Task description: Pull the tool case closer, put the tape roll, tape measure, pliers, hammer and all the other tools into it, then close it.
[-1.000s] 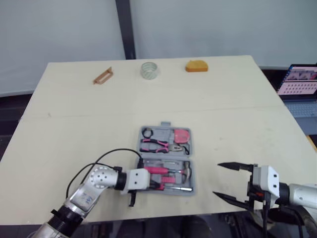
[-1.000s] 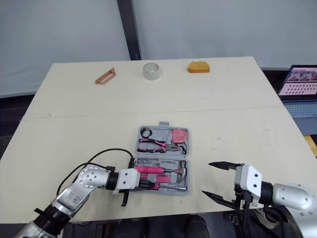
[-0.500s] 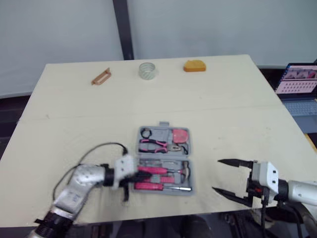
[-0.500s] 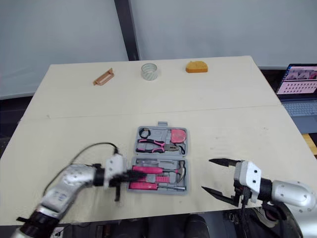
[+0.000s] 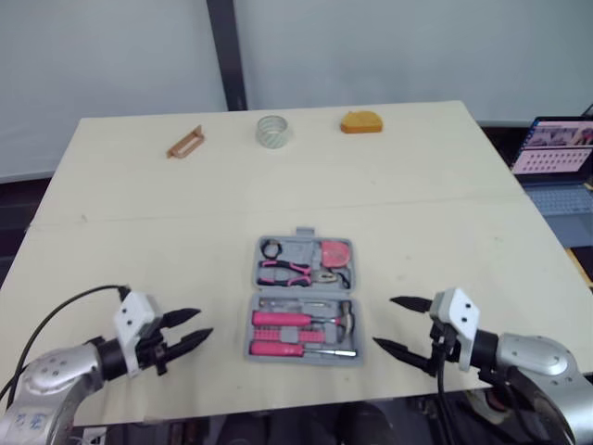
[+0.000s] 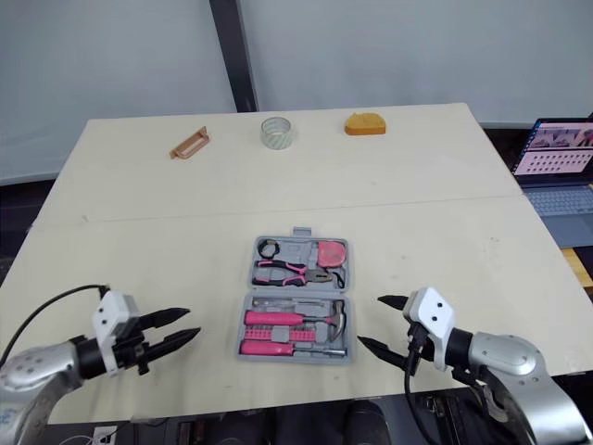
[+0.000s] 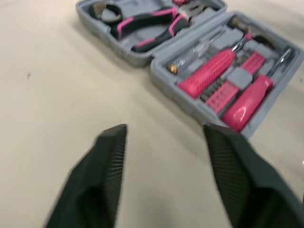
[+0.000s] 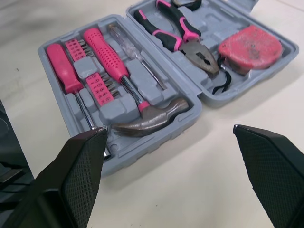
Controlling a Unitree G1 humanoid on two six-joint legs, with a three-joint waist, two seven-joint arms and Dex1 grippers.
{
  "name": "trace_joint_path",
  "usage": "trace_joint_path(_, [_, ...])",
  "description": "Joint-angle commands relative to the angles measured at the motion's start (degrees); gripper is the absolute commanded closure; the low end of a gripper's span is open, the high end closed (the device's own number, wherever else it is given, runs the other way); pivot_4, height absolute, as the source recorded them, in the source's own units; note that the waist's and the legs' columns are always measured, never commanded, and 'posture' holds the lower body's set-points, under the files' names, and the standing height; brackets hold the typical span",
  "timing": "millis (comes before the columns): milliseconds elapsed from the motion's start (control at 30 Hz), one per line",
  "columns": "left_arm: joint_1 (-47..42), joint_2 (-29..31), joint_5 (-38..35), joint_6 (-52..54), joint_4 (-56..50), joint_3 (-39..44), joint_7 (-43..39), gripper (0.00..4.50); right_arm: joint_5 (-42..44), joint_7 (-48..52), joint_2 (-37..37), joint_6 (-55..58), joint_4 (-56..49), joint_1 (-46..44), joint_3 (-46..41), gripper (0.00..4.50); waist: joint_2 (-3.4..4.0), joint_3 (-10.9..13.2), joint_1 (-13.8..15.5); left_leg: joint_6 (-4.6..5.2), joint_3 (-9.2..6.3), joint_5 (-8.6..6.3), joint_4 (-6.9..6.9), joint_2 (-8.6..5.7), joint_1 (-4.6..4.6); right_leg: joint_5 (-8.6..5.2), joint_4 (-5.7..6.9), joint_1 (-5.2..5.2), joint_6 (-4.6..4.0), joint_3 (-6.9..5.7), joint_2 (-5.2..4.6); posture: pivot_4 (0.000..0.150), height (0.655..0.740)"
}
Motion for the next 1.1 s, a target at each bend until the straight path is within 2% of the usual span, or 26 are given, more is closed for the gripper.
trace_joint_path(33, [2.0, -0.3, 0.3, -2.5, 0.5, 2.8, 0.2, 0.09, 0.5, -0.8, 0.6, -0.6, -3.2, 1.8, -1.3, 0.00, 0.00, 0.0, -0.1, 0.00, 0.00, 0.00, -0.01, 0.00, 0.01, 0.00, 0.00, 0.00, 0.00, 0.00, 0.00, 0.150, 0.7400])
trace_joint_path(133, [1.8, -0.4, 0.9, -2.5, 0.9, 2.8, 1.4, 0.09, -0.3, -1.2, 0.5, -0.6, -3.2, 2.2, -1.1, 0.00, -0.01, 0.0, -0.1, 0.00, 0.01, -0.01, -0.01, 0.00, 0.01, 0.00, 0.00, 0.00, 0.00, 0.01, 0.00, 0.150, 0.7400])
trace_joint_path(233, [0.2, 0.3, 2.7, -1.1, 0.8, 1.1, 3.3, 0.09, -2.0, -4.0, -0.7, 4.3, -2.7, 1.9, -1.1, 0.00, -0.01, 0.0, -0.1, 0.01, 0.00, -0.01, -0.02, 0.00, 0.01, 0.00, 0.00, 0.00, 0.00, 0.00, 0.00, 0.150, 0.7400])
trace_joint_path(300, [-2.7, 0.1, 0.8, 1.1, 1.1, -0.3, 2.7, 0.00, -2.2, -6.0, -0.1, 6.1, -0.9, 0.1, -1.5, 0.54, -0.01, 0.0, 0.0, 0.01, 0.01, -0.01, -0.02, 0.00, 0.01, 0.00, 0.01, -0.01, 0.00, 0.01, 0.00, 0.150, 0.7400])
trace_joint_path(333, [-4.3, -0.1, 1.1, 1.4, 1.5, -0.9, 3.2, 0.27, -2.3, -6.5, 0.1, 6.5, -0.2, -0.9, -1.6, 0.84, -0.01, 0.0, 0.0, 0.01, 0.00, -0.01, 0.00, 0.00, 0.01, 0.00, 0.02, -0.01, 0.00, 0.00, 0.00, 0.150, 0.7400])
trace_joint_path(400, [-8.8, -0.2, 1.9, 2.6, 3.4, -3.1, 3.8, 0.82, -2.8, -6.1, 0.2, 5.6, 1.2, -2.9, -1.2, 1.75, -0.01, 0.0, -0.1, 0.01, 0.00, -0.01, 0.02, 0.00, 0.01, 0.00, 0.06, -0.01, 0.00, 0.01, 0.00, 0.150, 0.7400])
trace_joint_path(567, [-19.7, -0.6, 5.9, 3.5, 9.7, -11.3, 3.9, 3.27, -4.7, -5.8, 0.0, 6.7, 6.6, -9.4, 2.4, 4.29, 0.01, 0.0, -0.3, 0.00, 0.04, -0.01, -0.05, 0.00, 0.00, 0.00, 0.04, -0.06, 0.00, 0.00, 0.00, 0.150, 0.7400])
trace_joint_path(600, [-21.3, -0.9, 7.0, 2.9, 11.2, -12.7, 4.0, 3.72, -5.2, -5.6, 0.0, 7.2, 7.8, -10.8, 3.4, 4.50, 0.01, 0.0, -0.3, 0.00, 0.07, -0.01, -0.04, -0.01, 0.01, 0.00, 0.05, -0.06, 0.00, 0.00, 0.00, 0.150, 0.7400])
trace_joint_path(633, [-22.8, -1.2, 8.0, 2.3, 12.8, -14.0, 4.0, 4.14, -5.7, -5.5, 0.3, 7.1, 9.3, -12.3, 4.4, 4.50, 0.00, 0.0, -0.4, 0.01, 0.09, -0.01, -0.04, 0.00, 0.00, 0.00, 0.07, -0.10, 0.00, 0.00, 0.00, 0.150, 0.7400])
trace_joint_path(667, [-24.2, -1.6, 8.7, 2.0, 14.2, -15.2, 4.0, 4.36, -6.1, -5.4, 0.7, 7.1, 10.6, -13.9, 5.2, 4.50, 0.01, 0.0, -0.4, 0.00, 0.09, -0.01, -0.04, 0.00, 0.00, 0.00, 0.09, -0.12, 0.00, 0.00, 0.00, 0.150, 0.7400])
trace_joint_path(833, [-29.6, -3.1, 13.3, -1.0, 20.7, -20.0, 4.6, 4.36, -8.4, -5.9, 2.8, 9.5, 16.2, -21.7, 9.7, 4.50, 0.00, 0.0, -0.5, 0.00, 0.17, 0.00, 0.00, 0.00, -0.04, 0.00, 0.15, -0.22, 0.00, -0.04, 0.00, 0.150, 0.7400])
trace_joint_path(1100, [-34.3, -5.8, 17.8, -3.4, 26.3, -25.5, 4.6, 4.36, -10.8, -5.4, 5.8, 12.5, 20.8, -28.5, 15.0, 4.50, -0.01, 0.0, -0.3, 0.00, 0.16, 0.00, 0.04, 0.00, -0.09, 0.00, 0.18, -0.25, 0.00, -0.06, -0.01, 0.150, 0.7400])
